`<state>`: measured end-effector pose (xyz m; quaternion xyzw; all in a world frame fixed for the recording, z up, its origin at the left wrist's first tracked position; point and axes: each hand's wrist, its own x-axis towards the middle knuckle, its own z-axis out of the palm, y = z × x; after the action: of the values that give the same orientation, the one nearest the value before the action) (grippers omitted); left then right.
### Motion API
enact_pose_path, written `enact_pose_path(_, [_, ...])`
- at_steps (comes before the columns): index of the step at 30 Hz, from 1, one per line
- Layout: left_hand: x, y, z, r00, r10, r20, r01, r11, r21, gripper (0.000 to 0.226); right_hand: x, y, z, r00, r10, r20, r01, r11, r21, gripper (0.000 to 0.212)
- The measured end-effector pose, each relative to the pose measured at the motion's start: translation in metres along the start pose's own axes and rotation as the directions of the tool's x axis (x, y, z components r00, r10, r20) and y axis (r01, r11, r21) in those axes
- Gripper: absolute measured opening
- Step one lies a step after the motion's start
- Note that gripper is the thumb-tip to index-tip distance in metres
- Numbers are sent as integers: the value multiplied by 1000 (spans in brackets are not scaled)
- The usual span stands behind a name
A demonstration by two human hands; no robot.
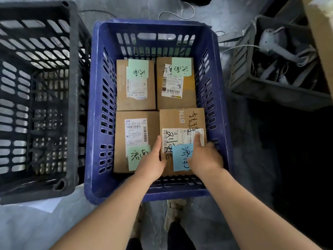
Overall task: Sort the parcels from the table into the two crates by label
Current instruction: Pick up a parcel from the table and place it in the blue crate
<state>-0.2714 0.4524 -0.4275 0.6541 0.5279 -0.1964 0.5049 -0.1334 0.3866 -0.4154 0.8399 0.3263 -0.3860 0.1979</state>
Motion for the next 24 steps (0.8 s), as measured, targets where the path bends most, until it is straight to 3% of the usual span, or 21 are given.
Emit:
enact_pose_path(5, [24, -3, 4, 999, 35, 20, -39, 968, 246, 77, 21, -14, 7, 999, -10, 34, 11, 1000, -5, 86])
enact_pose_path(11, [54, -5, 8, 999, 44, 22, -49, 852, 522, 76, 51, -25, 22, 999, -34, 10, 35, 997, -72, 87])
enact_pose_path(17, [37, -12, -15, 988, 148, 44, -152, 896, 418, 65, 41, -25, 14, 999, -36, 18, 38, 994, -100, 90])
enact_pose_path(22, [-2, -9, -51, 973, 210, -91, -146, 875, 462, 57, -10, -28, -14, 979, -141, -147, 120, 982, -143, 50])
enact_pose_path(24, [-24, -2, -65, 962, 250, -114, -167, 863, 477, 55, -39, -26, -26, 962, -154, -224, 129, 984, -121, 43])
